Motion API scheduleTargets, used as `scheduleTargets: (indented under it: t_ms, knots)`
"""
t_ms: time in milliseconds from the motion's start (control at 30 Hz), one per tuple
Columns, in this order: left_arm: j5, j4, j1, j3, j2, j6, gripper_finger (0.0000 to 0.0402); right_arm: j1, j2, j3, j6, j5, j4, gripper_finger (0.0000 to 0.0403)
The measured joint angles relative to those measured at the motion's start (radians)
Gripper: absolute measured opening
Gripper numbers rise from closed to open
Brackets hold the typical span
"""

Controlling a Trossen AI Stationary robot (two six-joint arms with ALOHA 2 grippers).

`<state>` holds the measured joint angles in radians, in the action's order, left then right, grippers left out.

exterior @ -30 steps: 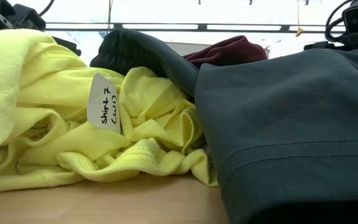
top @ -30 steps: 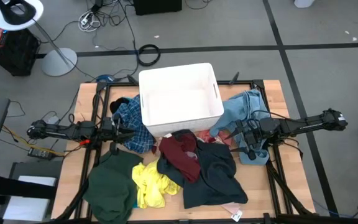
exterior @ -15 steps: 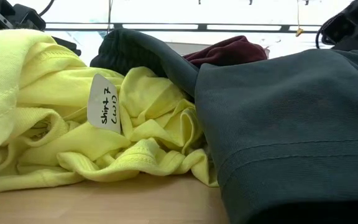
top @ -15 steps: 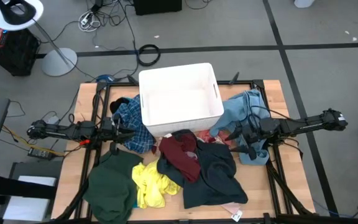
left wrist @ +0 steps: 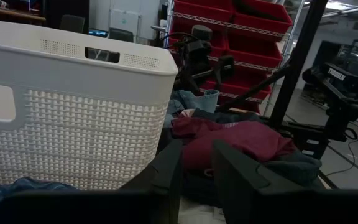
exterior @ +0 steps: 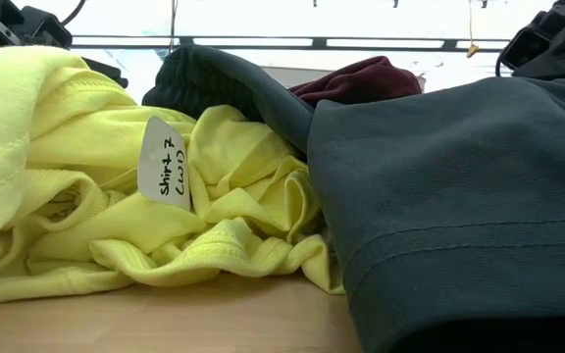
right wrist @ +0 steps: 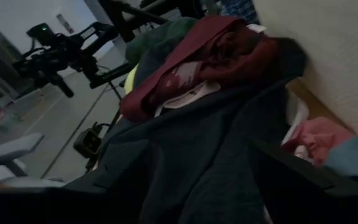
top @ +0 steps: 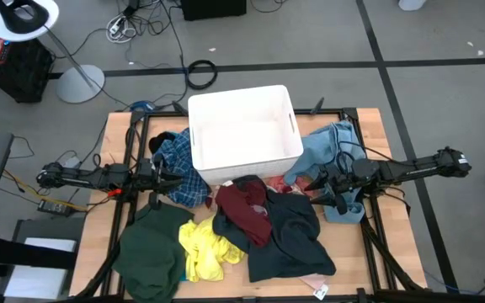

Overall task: Sort clothes
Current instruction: Put the maroon shirt into the white bin

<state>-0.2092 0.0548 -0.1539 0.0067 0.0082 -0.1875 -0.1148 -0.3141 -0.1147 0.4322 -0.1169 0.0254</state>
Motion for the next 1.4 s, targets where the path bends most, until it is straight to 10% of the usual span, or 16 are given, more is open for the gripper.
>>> scheduleTargets:
  t_ms: [533,967,1400]
  knots:
    - [0.0,0.001,0.0,0.0,0.0,0.0,0.009,0.012,-0.12,-0.431,-0.152,0.173,0.46,0.0249]
    - [0.0,0.001,0.0,0.0,0.0,0.0,0.009,-0.028,-0.534,-0.896,-0.262,0.271,0.883,0.0232]
    - [0.0,0.001,0.0,0.0,0.0,0.0,0.009,-0.16,-0.982,-1.172,-0.376,0.354,0.927,0.023]
